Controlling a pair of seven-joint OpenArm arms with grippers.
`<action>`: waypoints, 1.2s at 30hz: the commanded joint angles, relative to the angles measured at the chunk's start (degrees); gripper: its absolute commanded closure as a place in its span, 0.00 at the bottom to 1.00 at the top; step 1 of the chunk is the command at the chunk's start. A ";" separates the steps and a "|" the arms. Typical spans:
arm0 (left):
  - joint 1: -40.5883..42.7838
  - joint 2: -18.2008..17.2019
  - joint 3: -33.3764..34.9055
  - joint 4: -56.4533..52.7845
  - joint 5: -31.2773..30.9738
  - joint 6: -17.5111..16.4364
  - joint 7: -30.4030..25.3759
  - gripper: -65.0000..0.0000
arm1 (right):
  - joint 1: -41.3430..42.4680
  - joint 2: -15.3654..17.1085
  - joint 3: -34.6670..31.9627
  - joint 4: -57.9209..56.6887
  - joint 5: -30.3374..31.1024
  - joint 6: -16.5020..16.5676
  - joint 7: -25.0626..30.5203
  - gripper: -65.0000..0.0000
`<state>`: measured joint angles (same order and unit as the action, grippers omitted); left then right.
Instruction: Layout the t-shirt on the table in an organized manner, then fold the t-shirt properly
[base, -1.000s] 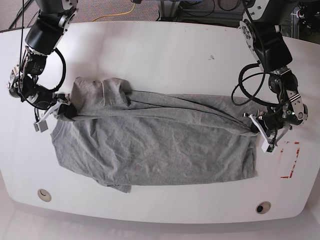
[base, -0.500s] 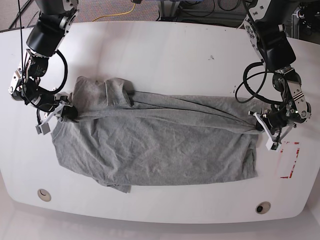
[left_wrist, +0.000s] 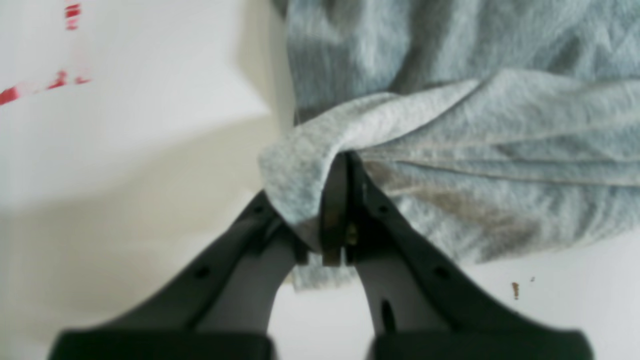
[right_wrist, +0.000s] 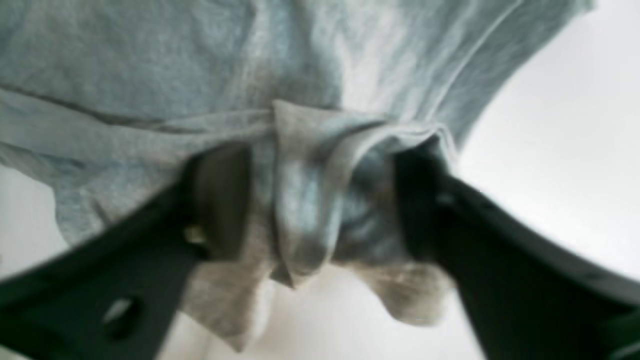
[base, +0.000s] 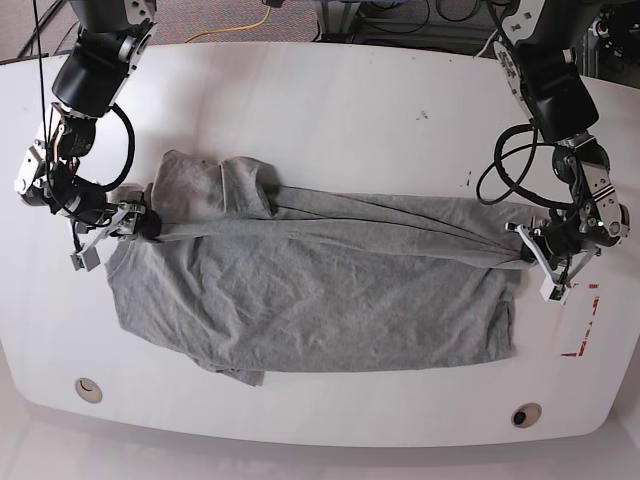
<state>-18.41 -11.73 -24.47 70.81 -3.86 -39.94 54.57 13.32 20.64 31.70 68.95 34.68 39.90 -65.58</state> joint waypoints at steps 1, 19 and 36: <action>-1.59 -0.54 0.07 0.97 -0.58 -0.06 -0.98 0.95 | 1.32 1.64 0.25 1.25 0.71 0.10 1.10 0.21; -2.73 -2.47 1.48 3.79 -0.67 -0.06 -0.90 0.37 | 2.28 6.13 0.52 8.55 3.96 0.10 -2.77 0.08; -1.76 -2.74 1.57 15.74 -0.85 -0.06 -0.98 0.37 | -11.96 -3.54 10.80 28.06 13.54 0.10 -11.12 0.08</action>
<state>-19.46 -13.82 -22.85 84.99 -4.10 -39.94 54.37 1.83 17.43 42.17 94.80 46.54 39.88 -78.04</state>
